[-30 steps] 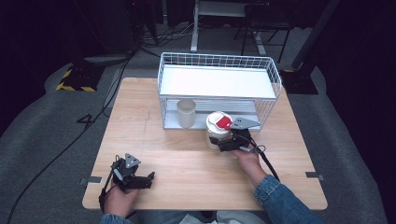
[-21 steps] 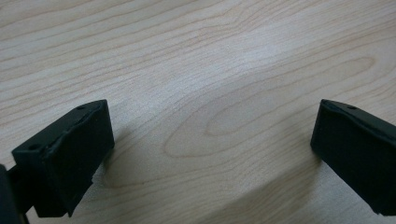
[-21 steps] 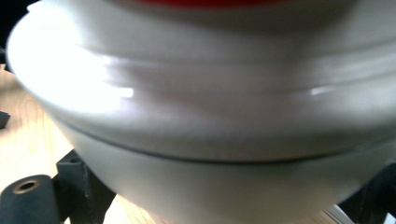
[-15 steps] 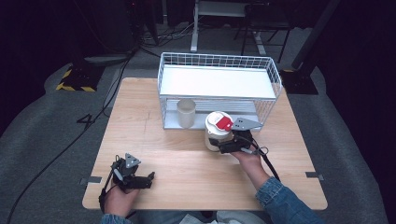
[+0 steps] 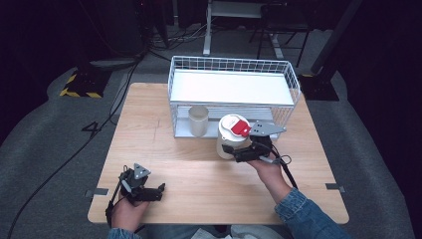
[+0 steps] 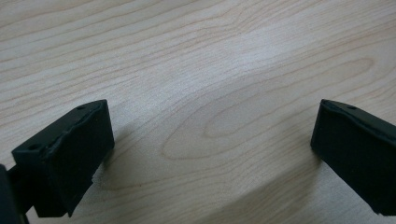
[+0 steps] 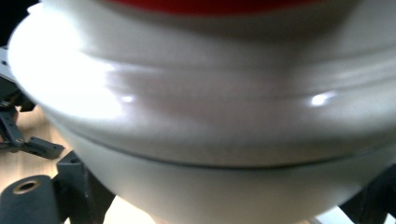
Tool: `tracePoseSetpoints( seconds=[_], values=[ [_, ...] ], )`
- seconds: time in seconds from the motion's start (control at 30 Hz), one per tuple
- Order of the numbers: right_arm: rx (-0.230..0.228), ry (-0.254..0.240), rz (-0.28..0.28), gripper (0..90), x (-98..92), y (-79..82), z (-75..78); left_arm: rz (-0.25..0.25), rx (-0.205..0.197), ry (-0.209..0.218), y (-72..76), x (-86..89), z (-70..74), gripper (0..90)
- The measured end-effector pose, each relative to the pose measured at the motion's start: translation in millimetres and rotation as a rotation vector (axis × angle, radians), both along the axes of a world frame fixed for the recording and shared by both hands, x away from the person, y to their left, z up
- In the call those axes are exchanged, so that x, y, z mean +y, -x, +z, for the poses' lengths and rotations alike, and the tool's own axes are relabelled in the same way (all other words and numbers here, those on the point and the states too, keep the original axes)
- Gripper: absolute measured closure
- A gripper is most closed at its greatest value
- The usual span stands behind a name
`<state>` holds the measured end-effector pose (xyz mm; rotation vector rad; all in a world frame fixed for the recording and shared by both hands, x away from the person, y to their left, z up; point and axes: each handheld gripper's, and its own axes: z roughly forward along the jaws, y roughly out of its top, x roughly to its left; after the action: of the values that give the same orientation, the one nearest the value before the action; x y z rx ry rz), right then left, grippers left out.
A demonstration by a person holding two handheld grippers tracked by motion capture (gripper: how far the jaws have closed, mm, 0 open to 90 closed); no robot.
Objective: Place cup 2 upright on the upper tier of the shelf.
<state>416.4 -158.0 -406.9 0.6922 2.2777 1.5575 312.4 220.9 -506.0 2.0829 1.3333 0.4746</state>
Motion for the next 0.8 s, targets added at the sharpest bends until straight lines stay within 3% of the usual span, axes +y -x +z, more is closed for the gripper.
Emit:
tracePoseSetpoints(
  seconds=[0.33, 0.53, 0.8],
  values=[
    [-0.02, 0.002, -0.003, 10.5, 0.7, 7.0, 29.8, 0.0, 0.0, 0.0, 0.0, 0.0, 0.0, 0.0],
    [-0.004, -0.013, -0.024, 10.4, -2.1, 5.6, 43.7, 0.0, 0.0, 0.0, 0.0, -0.1, 0.0, 0.0],
    [-0.022, -0.002, -0.041, 10.5, -5.4, 1.6, 66.5, 0.003, -0.002, 0.0, -0.5, -0.5, -0.1, 0.0]
  ],
)
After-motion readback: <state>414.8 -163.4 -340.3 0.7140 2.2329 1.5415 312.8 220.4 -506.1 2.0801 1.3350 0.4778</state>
